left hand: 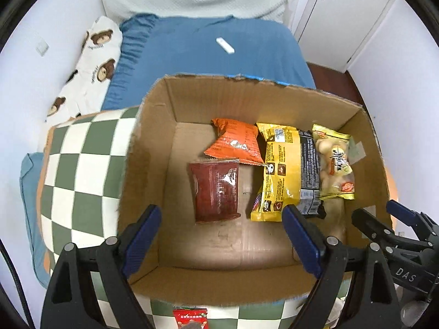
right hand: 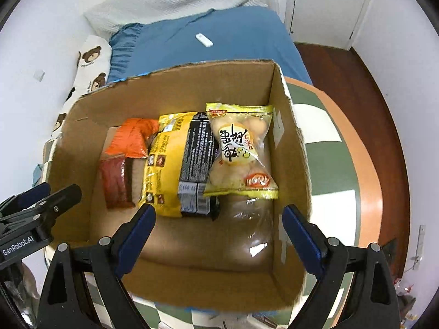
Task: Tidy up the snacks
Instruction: 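Lower both packets into the box and open both tools, then grasp the red spicy strip packet with left tool while right tool grasps white packet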
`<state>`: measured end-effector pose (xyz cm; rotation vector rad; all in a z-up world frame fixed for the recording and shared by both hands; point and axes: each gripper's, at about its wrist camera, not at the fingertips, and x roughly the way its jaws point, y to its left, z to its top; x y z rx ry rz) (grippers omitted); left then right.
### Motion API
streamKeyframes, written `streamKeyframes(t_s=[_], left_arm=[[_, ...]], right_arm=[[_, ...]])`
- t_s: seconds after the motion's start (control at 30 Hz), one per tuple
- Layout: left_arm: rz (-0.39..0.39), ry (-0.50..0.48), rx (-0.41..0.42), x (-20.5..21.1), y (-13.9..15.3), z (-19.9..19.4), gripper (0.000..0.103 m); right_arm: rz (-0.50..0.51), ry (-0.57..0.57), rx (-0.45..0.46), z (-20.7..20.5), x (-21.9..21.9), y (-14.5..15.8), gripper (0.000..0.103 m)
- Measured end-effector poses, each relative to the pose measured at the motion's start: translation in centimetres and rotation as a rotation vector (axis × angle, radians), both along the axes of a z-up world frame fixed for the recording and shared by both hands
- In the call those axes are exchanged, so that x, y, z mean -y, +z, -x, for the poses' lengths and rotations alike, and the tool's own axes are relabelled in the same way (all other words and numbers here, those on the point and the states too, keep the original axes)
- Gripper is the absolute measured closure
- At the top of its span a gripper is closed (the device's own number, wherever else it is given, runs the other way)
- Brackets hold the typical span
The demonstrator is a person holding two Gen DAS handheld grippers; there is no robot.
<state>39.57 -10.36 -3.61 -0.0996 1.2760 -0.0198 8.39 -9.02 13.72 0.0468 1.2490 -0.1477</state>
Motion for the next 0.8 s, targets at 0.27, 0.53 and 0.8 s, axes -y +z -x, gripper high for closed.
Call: streamKeyframes(t_s=[0.27,0.53,0.8], left_arm=[[-0.031,0.000,0.157,-0.1,4.6,5.1,0.013],[-0.026,-0.007,0.260,0.2,8.4,10.1,0.013],[-0.004,0.001,0.274,-0.3,9.2,14.4,0.013]], right_arm=[[0.043,0.025,0.168,5.4,-2.0,5.0,0.007],[0.014,0.040,0.293,10.9,-3.5,9.9,0.007],[-0.040,0.055,0.293,14.7,-3.9,11.3,0.007]])
